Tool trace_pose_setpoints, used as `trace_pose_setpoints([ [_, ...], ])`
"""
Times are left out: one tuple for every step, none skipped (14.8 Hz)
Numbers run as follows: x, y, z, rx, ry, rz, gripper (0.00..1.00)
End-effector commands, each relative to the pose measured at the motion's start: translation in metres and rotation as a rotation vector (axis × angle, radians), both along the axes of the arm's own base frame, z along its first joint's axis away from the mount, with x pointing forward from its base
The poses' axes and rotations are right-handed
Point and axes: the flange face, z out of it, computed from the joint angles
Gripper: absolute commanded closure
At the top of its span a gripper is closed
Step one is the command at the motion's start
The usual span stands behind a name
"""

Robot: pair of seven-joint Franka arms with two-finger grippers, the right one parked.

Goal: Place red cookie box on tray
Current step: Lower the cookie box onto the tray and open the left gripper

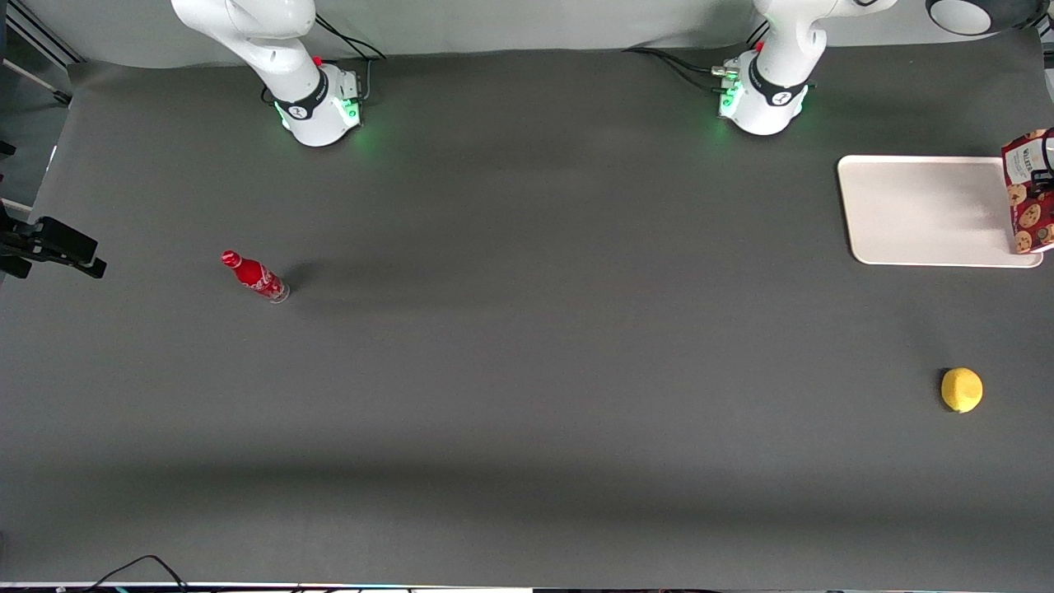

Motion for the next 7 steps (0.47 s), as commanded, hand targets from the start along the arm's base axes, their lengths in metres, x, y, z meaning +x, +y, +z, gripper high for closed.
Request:
trace_pose_setpoints([
  [-0.0038, 0.0015, -0.0012, 0.004, -0.009, -0.028, 0.24],
  [-0.0040, 0.0015, -0.0017, 0.003, -0.008, -0.028, 0.02],
  [-0.0039, 0.0015, -0.0012, 0.004, -0.009, -0.028, 0.00],
  [-0.0039, 0.0013, -0.0013, 0.002, -0.009, -0.028, 0.00],
  [-0.0022, 0.0004, -0.0015, 0.000, -0.009, -0.029, 0.00],
  [0.0001, 0.0001, 0.0002, -0.003, -0.011, -0.030, 0.00],
  [0.0058, -0.0016, 0.0035, -0.009, -0.018, -0.036, 0.00],
])
